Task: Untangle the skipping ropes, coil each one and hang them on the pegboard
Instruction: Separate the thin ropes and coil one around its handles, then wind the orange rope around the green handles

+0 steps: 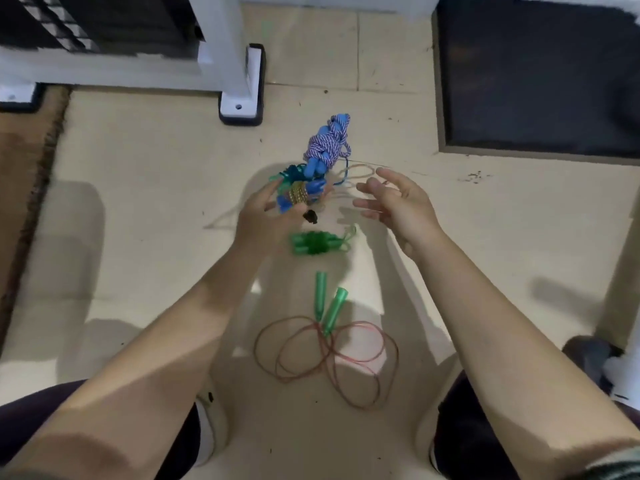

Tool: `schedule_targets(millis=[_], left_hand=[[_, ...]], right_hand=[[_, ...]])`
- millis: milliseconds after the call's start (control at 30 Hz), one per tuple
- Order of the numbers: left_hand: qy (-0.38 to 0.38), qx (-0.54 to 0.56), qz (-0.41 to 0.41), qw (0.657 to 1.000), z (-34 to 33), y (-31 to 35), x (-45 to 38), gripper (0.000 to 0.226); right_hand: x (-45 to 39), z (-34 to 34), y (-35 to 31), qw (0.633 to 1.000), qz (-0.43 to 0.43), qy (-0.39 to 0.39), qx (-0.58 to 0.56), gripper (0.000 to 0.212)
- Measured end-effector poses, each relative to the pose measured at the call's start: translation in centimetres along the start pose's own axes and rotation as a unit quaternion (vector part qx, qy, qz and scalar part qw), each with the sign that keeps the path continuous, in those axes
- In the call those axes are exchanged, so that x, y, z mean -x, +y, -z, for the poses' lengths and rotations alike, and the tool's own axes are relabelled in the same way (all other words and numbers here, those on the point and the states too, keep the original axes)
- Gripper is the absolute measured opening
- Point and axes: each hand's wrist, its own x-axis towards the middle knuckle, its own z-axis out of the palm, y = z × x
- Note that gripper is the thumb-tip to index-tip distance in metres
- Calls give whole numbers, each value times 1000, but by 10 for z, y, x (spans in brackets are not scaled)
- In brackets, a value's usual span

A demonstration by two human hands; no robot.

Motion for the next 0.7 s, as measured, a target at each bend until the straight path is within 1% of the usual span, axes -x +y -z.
schedule_targets(millis=[33, 67, 100, 133, 200, 233, 267, 300, 333, 400, 500, 567, 633, 700], left_hand=[[-2, 2, 2, 1000, 2, -6, -1, 66], [-3, -5, 14, 1000, 4, -14, 1, 63], [-8, -20, 33, 999, 5, -24, 6, 55], [-23, -37, 55, 998, 3, -35, 13, 42], [-84, -74, 87, 990, -4, -57, 31, 13], [-119, -94, 87, 985, -10, -66, 40, 8], [-141, -115, 81, 980, -17, -75, 48, 10], [-146, -140, 80, 976, -24, -82, 54, 9], [-140, -161, 82, 974, -32, -88, 60, 8], [-119, -176, 95, 973, -46, -97, 69, 15], [-104, -139, 125, 977, -60, -106, 77, 28], [-108, -148, 125, 975, -67, -110, 77, 34], [-126, -145, 130, 973, -72, -112, 74, 29], [-150, -91, 144, 974, -74, -112, 73, 15]], right_hand=[[-1, 3, 5, 1000, -5, -7, 1, 39], [0, 5, 13, 1000, -18, -10, 14, 44], [3, 6, 24, 999, -38, -9, 29, 45], [7, 8, 38, 997, -64, -4, 52, 43], [15, 13, 69, 983, -119, -8, 141, 31], [19, 18, 85, 971, -147, -20, 185, 24], [23, 21, 100, 962, -175, -31, 210, 18], [27, 25, 114, 956, -197, -36, 215, 17], [31, 28, 127, 952, -206, -33, 226, 20], [40, 31, 148, 951, -192, -30, 239, 21], [49, 26, 165, 974, -164, -50, 148, 19], [47, 20, 167, 977, -157, -42, 137, 19], [44, 15, 167, 974, -161, -36, 155, 19], [42, 15, 164, 974, -152, -40, 164, 22]])
